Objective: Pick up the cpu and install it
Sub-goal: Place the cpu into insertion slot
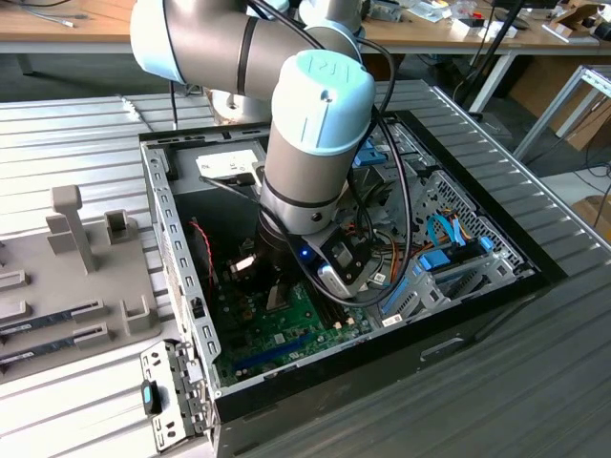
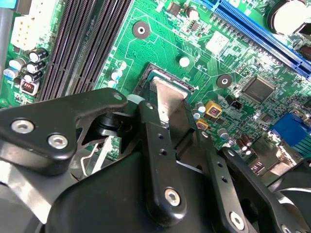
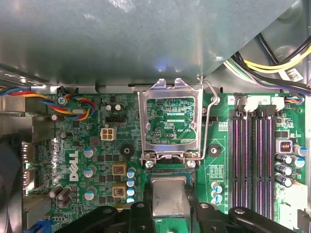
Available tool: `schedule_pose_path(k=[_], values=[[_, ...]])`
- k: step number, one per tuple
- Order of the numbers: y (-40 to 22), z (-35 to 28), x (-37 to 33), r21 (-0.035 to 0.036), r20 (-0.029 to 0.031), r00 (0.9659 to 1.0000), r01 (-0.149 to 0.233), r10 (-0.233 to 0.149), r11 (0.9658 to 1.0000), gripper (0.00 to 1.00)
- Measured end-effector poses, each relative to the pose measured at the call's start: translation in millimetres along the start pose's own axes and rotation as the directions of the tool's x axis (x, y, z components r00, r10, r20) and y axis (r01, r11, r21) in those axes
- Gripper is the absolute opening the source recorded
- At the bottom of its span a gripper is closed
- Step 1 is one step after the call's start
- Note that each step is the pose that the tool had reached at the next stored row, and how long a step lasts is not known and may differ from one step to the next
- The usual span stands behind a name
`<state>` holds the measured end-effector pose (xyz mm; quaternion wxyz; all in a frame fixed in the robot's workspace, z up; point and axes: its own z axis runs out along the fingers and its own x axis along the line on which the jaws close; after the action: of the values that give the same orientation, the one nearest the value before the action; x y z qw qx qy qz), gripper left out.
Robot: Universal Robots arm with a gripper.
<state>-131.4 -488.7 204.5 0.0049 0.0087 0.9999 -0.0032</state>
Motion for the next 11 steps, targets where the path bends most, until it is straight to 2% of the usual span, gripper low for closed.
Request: schedule_pose_path(k=[5, 6, 7, 11], values=[[0.0, 0.3, 0.0, -0.0002, 0.0001, 1.0000, 0.000, 0.000, 1.0000, 0.35], [0.0, 0.4, 0.0, -0.0004, 0.0003, 1.0000, 0.000, 0.000, 1.0000, 0.36], [0.0, 0.4, 0.0, -0.0003, 0.0002, 1.0000, 0.000, 0.000, 1.0000, 0.43], [0.0, 1.3, 0.0, 0.0001, -0.0001, 1.0000, 0.000, 0.000, 1.0000, 0.43]])
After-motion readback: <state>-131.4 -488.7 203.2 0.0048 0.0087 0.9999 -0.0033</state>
